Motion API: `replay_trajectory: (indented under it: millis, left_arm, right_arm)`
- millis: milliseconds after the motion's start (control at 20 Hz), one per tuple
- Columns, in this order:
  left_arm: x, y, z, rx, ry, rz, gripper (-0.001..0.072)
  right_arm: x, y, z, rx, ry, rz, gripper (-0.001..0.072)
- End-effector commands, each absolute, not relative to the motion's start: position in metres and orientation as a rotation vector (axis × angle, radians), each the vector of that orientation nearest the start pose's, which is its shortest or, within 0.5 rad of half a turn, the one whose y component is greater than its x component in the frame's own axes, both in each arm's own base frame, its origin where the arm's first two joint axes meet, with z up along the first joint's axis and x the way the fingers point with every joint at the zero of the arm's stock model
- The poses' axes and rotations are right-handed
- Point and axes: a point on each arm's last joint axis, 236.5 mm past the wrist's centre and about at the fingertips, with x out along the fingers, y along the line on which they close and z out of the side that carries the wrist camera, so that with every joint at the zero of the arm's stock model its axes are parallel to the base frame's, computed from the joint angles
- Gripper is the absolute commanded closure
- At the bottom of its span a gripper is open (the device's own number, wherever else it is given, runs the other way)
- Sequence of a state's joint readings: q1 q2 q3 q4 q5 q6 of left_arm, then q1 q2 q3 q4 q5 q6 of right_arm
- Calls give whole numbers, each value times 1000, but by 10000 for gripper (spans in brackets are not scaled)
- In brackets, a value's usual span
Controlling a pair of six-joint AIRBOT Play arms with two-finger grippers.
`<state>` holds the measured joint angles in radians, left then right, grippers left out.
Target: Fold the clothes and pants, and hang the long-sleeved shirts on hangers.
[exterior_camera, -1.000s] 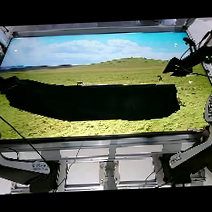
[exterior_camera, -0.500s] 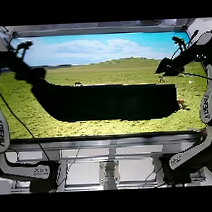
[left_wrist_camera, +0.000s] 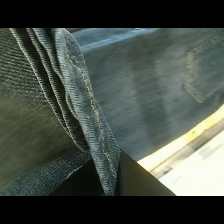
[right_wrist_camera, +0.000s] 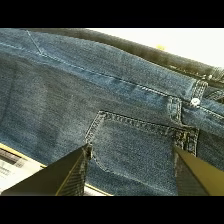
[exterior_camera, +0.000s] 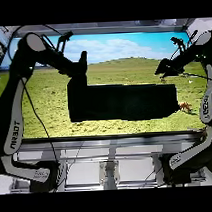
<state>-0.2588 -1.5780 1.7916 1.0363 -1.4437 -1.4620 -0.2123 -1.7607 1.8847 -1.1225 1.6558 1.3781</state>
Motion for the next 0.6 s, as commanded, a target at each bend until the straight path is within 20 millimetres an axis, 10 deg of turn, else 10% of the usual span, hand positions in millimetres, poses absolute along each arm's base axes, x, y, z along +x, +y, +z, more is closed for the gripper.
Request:
replay_trajectory:
  millis: [0, 250, 400, 550]
  left_arm:
    - [401, -269, 112, -186, 1258, -791, 680]
    - [381, -304, 75, -174, 1378, -863, 644]
    - [363, -305, 58, -132, 1469, -909, 365]
    - [354, -289, 61, -129, 1523, -917, 323]
  right_arm:
    - [453, 7, 50, 309, 1418, 354, 166]
    - [450, 8, 50, 310, 1430, 357, 167]
    - [446, 8, 50, 316, 1446, 357, 166]
    - [445, 9, 51, 322, 1450, 351, 166]
